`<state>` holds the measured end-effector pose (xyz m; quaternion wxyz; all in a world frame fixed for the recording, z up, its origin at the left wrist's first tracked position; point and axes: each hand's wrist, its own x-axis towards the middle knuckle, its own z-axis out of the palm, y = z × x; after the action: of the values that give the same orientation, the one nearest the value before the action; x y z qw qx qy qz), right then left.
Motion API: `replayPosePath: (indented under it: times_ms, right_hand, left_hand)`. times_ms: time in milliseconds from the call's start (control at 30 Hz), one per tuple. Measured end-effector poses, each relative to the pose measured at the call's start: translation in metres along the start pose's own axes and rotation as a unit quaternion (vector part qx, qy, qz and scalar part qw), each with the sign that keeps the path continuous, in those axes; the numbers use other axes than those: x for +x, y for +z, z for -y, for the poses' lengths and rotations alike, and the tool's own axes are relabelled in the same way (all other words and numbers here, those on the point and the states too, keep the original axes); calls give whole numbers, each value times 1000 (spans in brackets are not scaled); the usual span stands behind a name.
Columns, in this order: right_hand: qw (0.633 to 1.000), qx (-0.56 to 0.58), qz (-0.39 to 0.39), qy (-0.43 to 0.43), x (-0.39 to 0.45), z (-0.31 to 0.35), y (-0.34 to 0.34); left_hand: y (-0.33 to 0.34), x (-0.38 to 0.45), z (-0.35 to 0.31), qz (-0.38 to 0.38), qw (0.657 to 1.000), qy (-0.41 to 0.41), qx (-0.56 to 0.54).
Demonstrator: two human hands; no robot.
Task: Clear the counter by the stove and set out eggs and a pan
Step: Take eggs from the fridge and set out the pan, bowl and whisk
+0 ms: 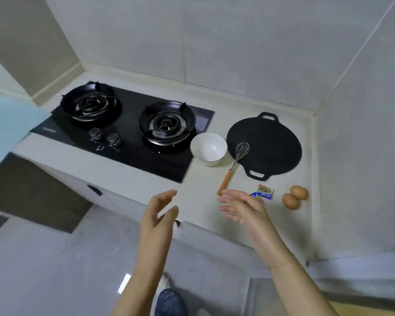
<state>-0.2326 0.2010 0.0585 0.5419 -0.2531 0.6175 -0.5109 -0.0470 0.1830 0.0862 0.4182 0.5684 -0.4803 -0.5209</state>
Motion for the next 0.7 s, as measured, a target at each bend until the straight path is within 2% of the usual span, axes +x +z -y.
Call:
replayPosePath:
  times_ms: [233, 367, 567, 700]
  right_hand:
    - [998, -30, 60, 6, -28, -11, 52]
    - [993, -53, 104, -9, -59, -17, 87]
    - [975, -64, 199, -74, -132, -5, 164]
    - [942, -75, 306, -113, -200, 8, 236]
  left_hand:
    - [-62, -60, 11, -71, 997, -23, -18]
    - [-102, -81, 11, -93, 995, -7, -25]
    - [-181, -130, -5, -145, 987, 57, -40]
    - [-258, -194, -31, -224, 967, 116, -48]
